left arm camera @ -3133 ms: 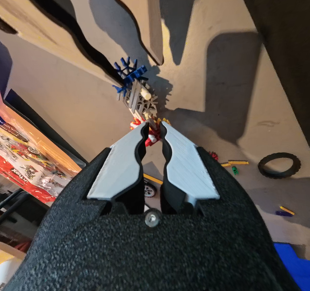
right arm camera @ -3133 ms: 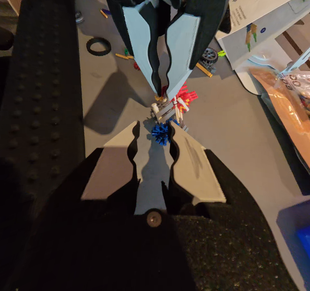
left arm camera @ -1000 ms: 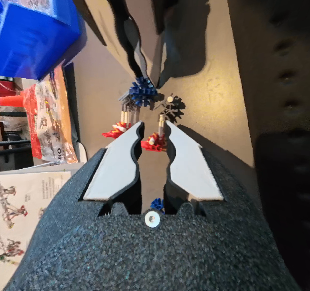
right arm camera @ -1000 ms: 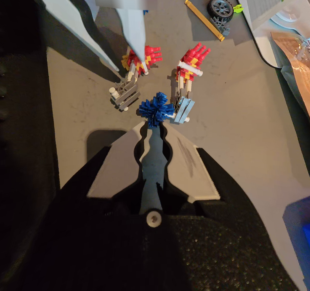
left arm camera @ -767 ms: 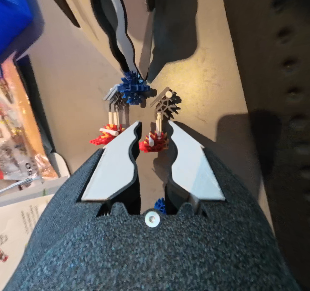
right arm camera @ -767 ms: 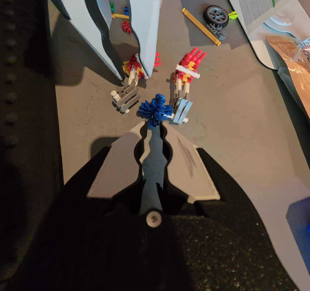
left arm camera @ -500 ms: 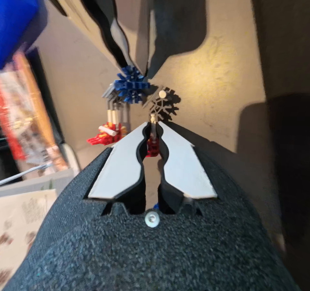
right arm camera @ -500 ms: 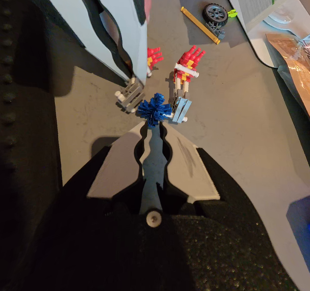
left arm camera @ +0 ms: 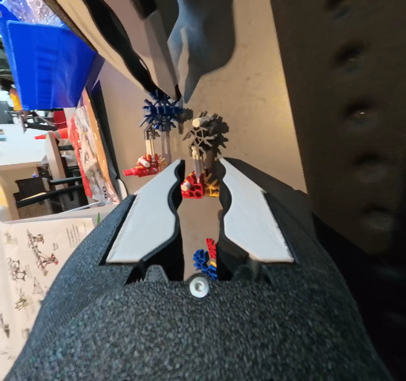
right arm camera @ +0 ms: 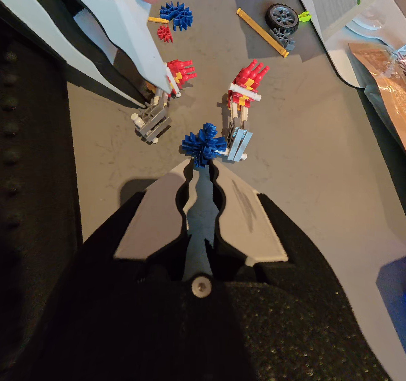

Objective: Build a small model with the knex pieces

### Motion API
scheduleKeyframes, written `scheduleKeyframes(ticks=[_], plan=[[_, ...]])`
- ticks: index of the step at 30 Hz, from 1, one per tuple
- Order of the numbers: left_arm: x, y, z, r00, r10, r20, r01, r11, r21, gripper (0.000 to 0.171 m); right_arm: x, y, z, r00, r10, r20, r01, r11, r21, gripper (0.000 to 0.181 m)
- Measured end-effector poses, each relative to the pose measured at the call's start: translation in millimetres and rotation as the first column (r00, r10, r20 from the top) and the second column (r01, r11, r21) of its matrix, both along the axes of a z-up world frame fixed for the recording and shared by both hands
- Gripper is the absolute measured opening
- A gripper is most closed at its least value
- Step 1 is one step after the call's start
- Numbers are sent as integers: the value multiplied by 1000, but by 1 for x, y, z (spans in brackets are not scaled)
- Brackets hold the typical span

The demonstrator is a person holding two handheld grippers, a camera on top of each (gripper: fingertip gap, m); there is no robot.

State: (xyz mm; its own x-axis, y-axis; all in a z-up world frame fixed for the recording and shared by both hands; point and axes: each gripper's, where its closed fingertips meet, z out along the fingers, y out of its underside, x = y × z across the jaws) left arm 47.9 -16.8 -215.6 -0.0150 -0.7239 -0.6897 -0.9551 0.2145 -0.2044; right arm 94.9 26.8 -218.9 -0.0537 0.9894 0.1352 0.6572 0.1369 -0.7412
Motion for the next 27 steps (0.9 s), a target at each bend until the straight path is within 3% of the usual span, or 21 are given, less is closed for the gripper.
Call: scheduleKeyframes(ticks=[3,6,8,14,19,21,23,24,27], plan=[[1,-8,-1,999,-16,30,18,998,-62,21,0,0,0,1000,0,-2,0,1000,1,13],[2,-8,4,999,-38,8,37,998,54,6,1,0,0,1000,0,-1,0,1000,1,13],[0,-11,1,999,-45,-13,46,995,90,13,1,0,0,1000,1,1,-1,1000,1,13],[-7,-21,4,996,-89,-1,87,976,201,4,0,-1,0,1000,5,3,-5,1000,5,13],[-13,-10,13,999,-27,22,22,978,205,4,0,-2,0,1000,8,2,-8,1000,5,13],[-16,-4,9,1000,10,25,-13,990,140,12,0,-2,0,1000,7,2,-7,1000,3,13],[-11,-11,7,997,0,78,2,1000,-17,16,0,-2,0,1000,8,-1,-8,1000,-1,13],[-9,-14,10,995,-8,104,17,995,-94,24,0,-2,0,1000,7,-2,-7,1000,-4,13],[-6,-4,31,983,-12,181,48,979,-196,25,0,-2,0,1000,9,-2,-9,1000,-6,13]])
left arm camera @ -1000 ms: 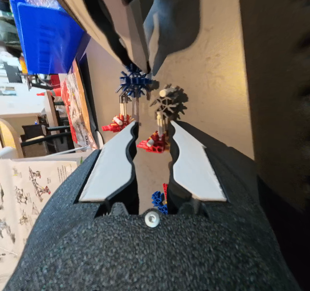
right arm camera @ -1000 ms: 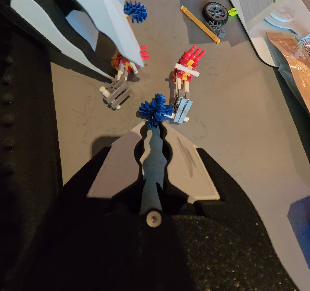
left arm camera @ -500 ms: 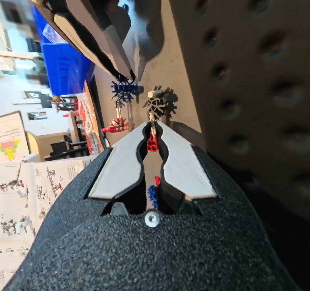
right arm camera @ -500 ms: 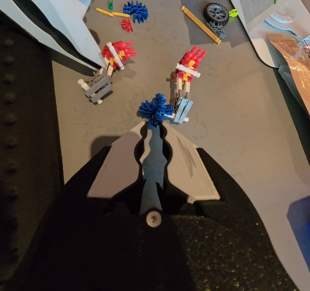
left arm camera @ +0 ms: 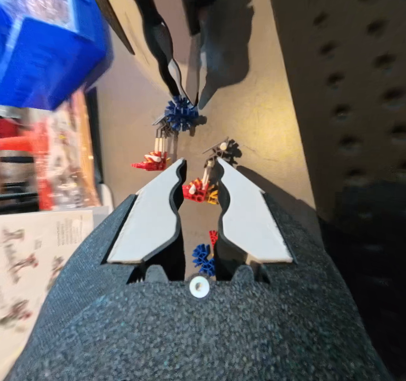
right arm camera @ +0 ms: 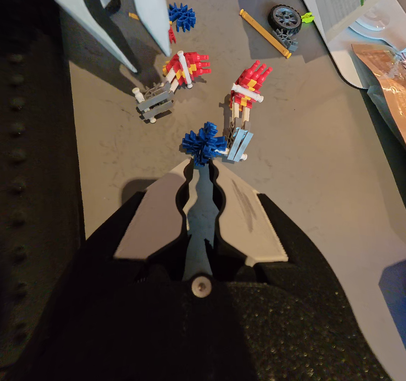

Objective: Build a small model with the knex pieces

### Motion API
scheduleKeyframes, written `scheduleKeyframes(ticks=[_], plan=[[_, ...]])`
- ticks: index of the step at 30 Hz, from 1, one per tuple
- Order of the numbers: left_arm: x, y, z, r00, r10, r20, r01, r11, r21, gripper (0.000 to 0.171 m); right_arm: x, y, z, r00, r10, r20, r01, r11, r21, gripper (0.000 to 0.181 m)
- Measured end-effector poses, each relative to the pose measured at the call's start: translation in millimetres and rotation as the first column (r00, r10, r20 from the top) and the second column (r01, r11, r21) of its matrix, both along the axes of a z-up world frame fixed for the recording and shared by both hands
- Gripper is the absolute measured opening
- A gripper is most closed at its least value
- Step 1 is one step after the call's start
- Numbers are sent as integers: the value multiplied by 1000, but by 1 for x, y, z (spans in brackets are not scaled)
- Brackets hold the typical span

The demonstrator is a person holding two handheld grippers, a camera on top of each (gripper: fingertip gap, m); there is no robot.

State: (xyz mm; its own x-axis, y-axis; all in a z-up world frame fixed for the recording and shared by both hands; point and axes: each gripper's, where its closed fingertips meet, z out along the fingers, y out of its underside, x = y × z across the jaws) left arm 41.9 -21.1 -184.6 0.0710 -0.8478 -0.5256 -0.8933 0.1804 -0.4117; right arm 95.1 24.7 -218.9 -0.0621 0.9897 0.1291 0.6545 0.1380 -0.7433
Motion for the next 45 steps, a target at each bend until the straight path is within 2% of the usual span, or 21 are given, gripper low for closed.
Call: scheduleKeyframes(ticks=[2,5,8,12,17,21,23,27,34,38,45], plan=[[4,-2,2,999,-7,34,14,983,-185,27,0,0,0,1000,1,0,-1,1000,-3,13],[9,8,2,998,-2,66,25,941,-337,27,0,0,1,1000,1,-11,-1,1000,-10,13],[8,11,-10,999,-4,37,22,883,-469,23,0,0,2,1000,0,-17,0,1000,-15,13],[12,8,-21,999,-8,48,34,830,-556,10,1,1,2,1000,-3,-15,3,1000,-16,13],[11,5,-21,998,-7,63,39,845,-534,13,1,1,1,1000,-1,-6,1,1000,-11,13],[10,-8,-21,994,-41,103,91,828,-553,21,0,0,1,1000,2,-5,-2,1000,-8,13],[10,-7,-21,994,-35,108,86,849,-521,22,0,1,1,1000,0,-8,0,1000,-10,13],[9,-19,-21,989,-80,123,128,878,-462,13,0,1,2,1000,-2,-13,2,1000,-15,13],[7,-28,-22,986,-100,131,146,895,-422,3,0,1,1,1000,-2,-13,2,1000,-14,13],[5,-28,-22,990,-101,97,128,935,-330,2,0,2,2,1000,-5,-15,4,1000,-16,13],[-4,-24,-22,998,-42,50,46,996,-77,0,0,2,0,1000,-4,-6,4,1000,-11,13]])
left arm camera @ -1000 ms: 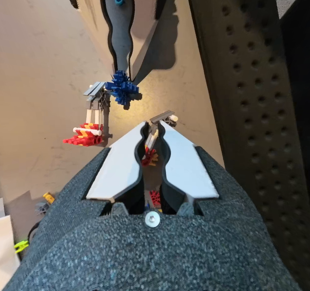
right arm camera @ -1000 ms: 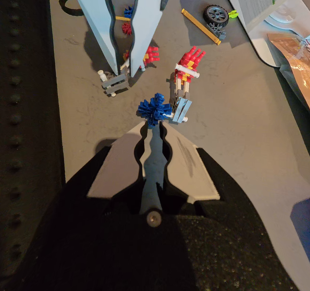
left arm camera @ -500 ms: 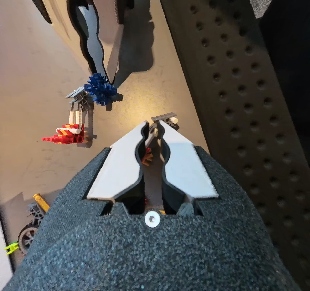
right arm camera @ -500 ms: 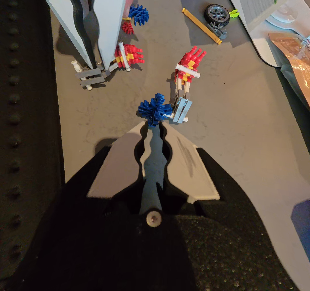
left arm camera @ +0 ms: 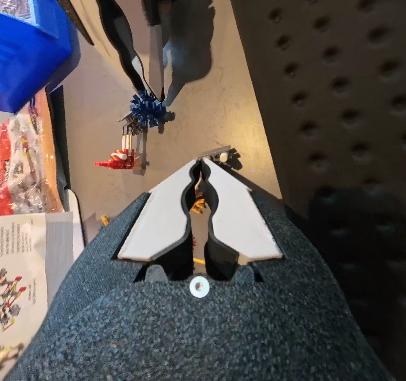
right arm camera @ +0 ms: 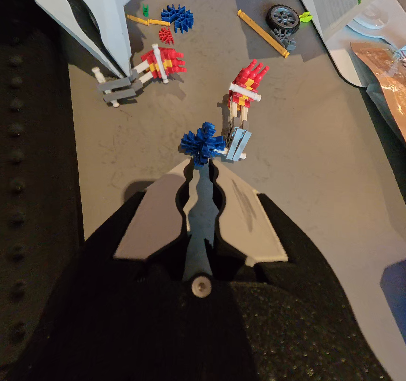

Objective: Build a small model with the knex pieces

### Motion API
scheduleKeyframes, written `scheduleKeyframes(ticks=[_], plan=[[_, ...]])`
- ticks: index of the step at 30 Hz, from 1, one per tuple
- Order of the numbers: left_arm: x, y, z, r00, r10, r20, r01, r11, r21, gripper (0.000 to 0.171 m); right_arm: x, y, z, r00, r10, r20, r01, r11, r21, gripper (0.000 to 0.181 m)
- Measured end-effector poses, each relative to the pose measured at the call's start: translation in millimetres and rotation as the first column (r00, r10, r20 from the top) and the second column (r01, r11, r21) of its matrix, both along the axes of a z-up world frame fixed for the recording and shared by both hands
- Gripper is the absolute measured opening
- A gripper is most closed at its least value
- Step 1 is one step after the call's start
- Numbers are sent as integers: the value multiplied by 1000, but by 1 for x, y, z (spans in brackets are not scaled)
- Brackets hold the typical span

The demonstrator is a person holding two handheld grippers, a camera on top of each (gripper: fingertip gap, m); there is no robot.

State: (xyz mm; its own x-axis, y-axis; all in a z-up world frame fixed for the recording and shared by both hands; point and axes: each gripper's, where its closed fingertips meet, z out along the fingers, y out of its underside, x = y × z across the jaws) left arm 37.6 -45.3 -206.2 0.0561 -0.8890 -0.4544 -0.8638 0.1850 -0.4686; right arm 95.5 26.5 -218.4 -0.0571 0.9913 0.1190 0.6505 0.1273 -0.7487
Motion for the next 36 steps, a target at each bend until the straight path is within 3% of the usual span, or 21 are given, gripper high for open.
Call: scheduleKeyframes(ticks=[7,12,16,20,24,28,32,33,36], plan=[[-10,-6,10,996,54,75,-61,994,87,5,0,0,0,1000,1,1,-1,1000,3,13],[-25,29,40,983,143,113,-153,985,86,20,0,0,0,1000,0,-2,0,1000,1,13],[-38,45,25,948,305,91,-288,944,-162,33,0,1,1,1000,-4,-10,4,1000,-5,13],[-35,37,-2,926,376,31,-338,864,-373,38,0,0,1,1000,-2,-5,2,1000,-5,13],[-29,29,-13,931,365,9,-324,838,-438,17,0,0,0,1000,0,1,0,1000,-2,13],[-22,41,-4,907,409,98,-343,855,-390,16,0,0,0,1000,1,2,-1,1000,-1,13],[-26,79,23,778,531,336,-482,847,-224,17,0,0,-1,1000,1,4,-1,1000,1,13],[-28,80,23,771,528,355,-501,848,-172,17,0,0,0,1000,0,2,0,1000,0,13],[-37,69,5,825,497,267,-508,861,-33,25,0,0,0,1000,-1,1,1,1000,-4,13]])
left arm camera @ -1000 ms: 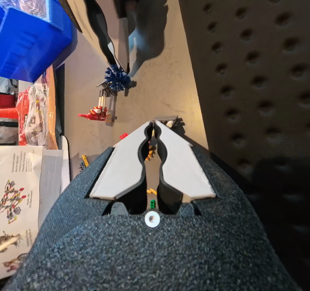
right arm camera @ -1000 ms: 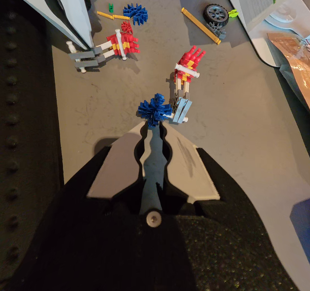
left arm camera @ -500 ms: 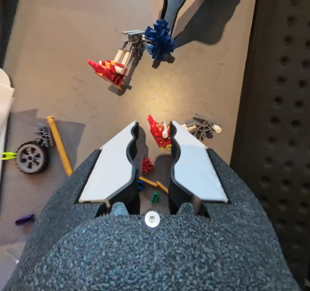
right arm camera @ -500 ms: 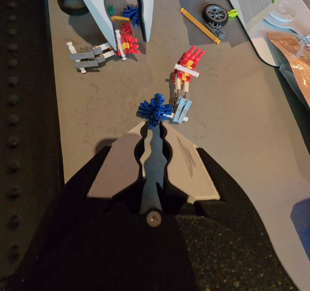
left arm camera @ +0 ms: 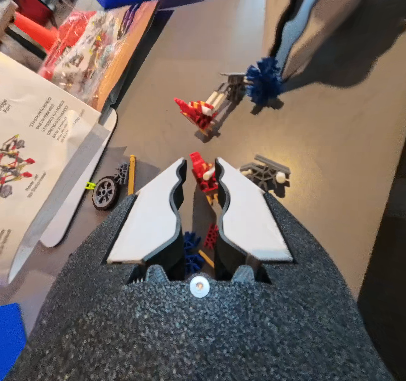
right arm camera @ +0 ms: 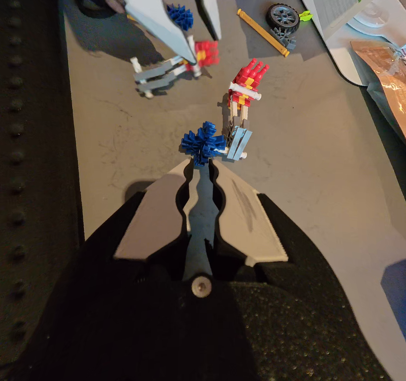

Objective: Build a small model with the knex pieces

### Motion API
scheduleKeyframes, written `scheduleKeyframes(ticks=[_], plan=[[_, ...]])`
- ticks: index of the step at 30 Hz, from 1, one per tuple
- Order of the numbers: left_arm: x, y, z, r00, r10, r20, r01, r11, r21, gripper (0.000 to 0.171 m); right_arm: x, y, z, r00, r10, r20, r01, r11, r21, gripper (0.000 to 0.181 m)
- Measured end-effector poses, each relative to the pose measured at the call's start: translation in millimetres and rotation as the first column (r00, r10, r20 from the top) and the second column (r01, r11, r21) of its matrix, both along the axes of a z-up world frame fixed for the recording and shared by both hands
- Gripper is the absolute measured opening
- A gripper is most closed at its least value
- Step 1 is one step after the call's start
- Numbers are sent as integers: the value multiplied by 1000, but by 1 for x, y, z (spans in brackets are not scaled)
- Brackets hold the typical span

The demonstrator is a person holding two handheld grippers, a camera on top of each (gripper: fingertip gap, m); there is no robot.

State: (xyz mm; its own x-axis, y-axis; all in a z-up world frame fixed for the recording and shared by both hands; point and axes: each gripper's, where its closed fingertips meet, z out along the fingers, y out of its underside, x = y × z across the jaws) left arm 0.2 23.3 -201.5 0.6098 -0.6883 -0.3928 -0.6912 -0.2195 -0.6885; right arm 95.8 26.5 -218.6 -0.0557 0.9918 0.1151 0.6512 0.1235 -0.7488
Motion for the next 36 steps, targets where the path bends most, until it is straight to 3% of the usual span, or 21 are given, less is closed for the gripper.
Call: scheduleKeyframes(ticks=[4,6,11,15,18,21,23,24,26,28,29,32,36], plan=[[-13,-15,2,996,-35,-84,39,998,55,28,0,-1,-2,1000,4,12,-4,1000,4,13],[-17,-28,-3,991,-81,-109,79,997,-23,15,0,-1,-2,1000,4,13,-4,1000,3,13],[-32,-24,5,982,-86,-170,70,993,-98,25,0,-1,-2,1000,3,11,-3,1000,3,13],[-29,-21,-1,972,-129,-196,70,956,-285,38,0,-1,-3,1000,5,16,-5,1000,4,13],[-25,-25,-16,970,-166,-178,65,881,-469,27,0,-1,-3,1000,7,16,-7,1000,8,13],[-23,-25,-23,971,-172,-165,58,842,-536,19,0,-2,-3,1000,9,16,-10,1000,7,13],[-15,-18,-20,979,-159,-125,75,859,-507,17,0,-2,-2,1000,10,15,-10,1000,3,13],[-4,-12,-12,985,-160,-72,109,880,-462,6,0,-2,-2,1000,10,15,-10,1000,3,13],[18,12,21,990,-63,128,96,957,-274,5,0,-2,-3,1000,11,17,-11,1000,3,13],[22,15,30,979,-39,199,72,984,-165,6,0,-2,-3,1000,12,17,-12,1000,4,13],[21,14,31,977,-39,210,62,993,-104,5,0,-2,-3,1000,11,18,-12,1000,4,13],[5,-7,-3,993,-10,114,28,988,-154,8,0,-2,-4,1000,13,26,-13,1000,5,13],[-15,-18,-6,998,7,57,-1,994,-113,20,0,-2,-5,999,14,30,-14,1000,1,13]])
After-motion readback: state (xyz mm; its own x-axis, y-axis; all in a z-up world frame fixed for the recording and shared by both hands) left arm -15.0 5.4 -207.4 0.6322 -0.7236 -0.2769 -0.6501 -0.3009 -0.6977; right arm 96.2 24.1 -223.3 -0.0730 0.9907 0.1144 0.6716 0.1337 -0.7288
